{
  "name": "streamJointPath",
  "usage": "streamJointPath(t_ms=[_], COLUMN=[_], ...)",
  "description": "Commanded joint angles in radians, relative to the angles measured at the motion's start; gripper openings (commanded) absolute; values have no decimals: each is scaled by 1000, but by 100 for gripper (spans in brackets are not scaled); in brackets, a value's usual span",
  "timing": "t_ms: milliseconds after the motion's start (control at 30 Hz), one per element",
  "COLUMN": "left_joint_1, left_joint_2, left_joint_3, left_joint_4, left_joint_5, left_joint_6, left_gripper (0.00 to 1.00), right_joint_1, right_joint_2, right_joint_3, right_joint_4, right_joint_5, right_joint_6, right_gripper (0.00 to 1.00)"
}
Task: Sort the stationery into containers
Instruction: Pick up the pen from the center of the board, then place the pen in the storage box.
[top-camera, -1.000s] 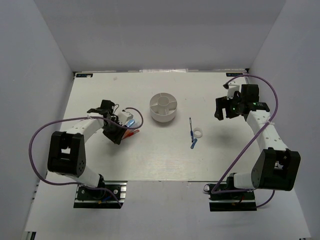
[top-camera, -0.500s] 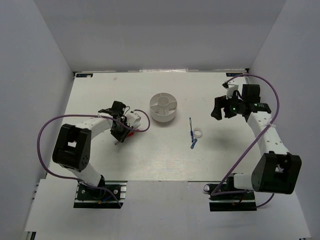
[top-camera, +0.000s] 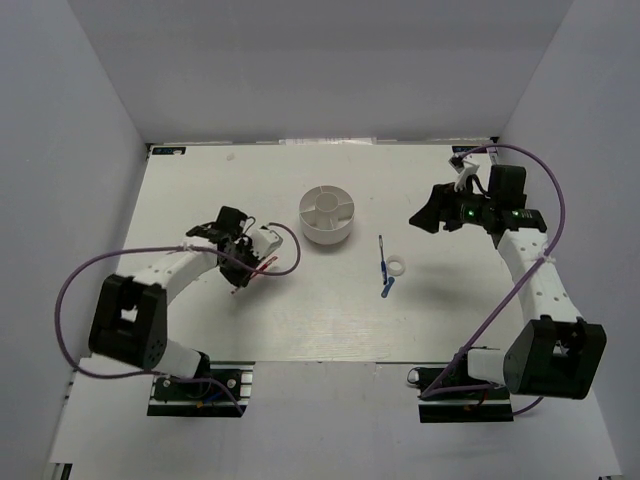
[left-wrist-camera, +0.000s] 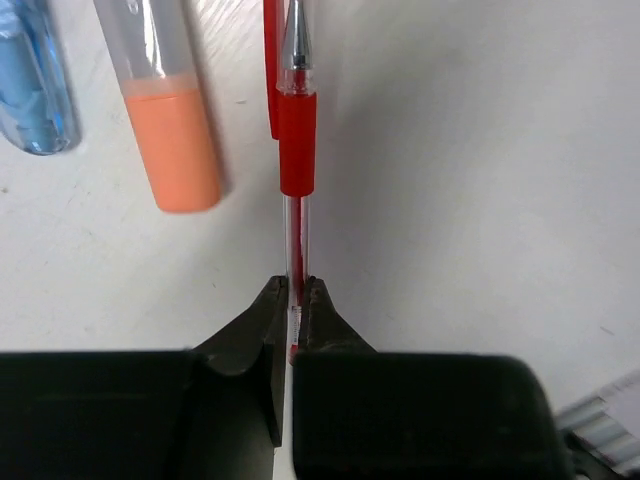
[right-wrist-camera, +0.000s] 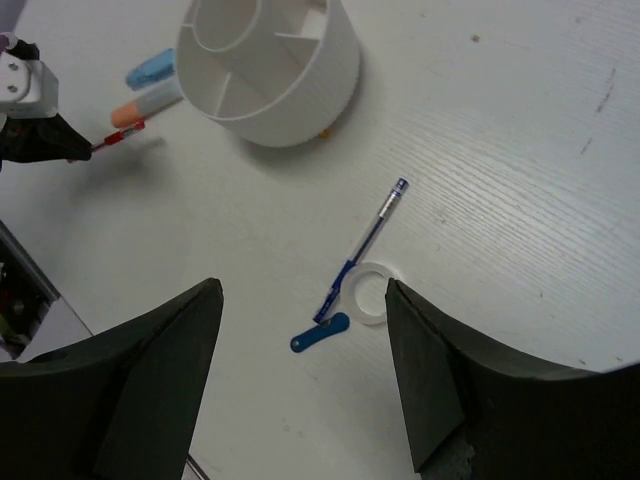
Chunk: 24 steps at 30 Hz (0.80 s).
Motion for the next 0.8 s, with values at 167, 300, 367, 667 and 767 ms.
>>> streamJointPath(t_ms=[167, 300, 367, 667, 767], left_joint_1=[-1, -1, -1, -1, -1], left_joint_2=[-258, -229, -199, -142, -151], left_joint_3=[249, 339, 366, 356, 342], left_joint_4=[-181, -107, -42, 162, 222], left_joint_5=[374, 517, 609, 891, 903], left_joint_6=[-89, -291, -410, -675, -733], left_gripper=[0, 0, 0, 0, 0], right_joint_1=[31, 95, 146, 340, 383], right_joint_2=[-116, -50, 12, 212, 230], right_joint_3=[18, 54, 103, 263, 231], right_joint_4=[325, 563, 653, 835, 835], right_joint_5=[-252, -298, -304, -270, -250], right_joint_6=[290, 557, 648, 870, 911], right_gripper=[78, 80, 81, 80, 74])
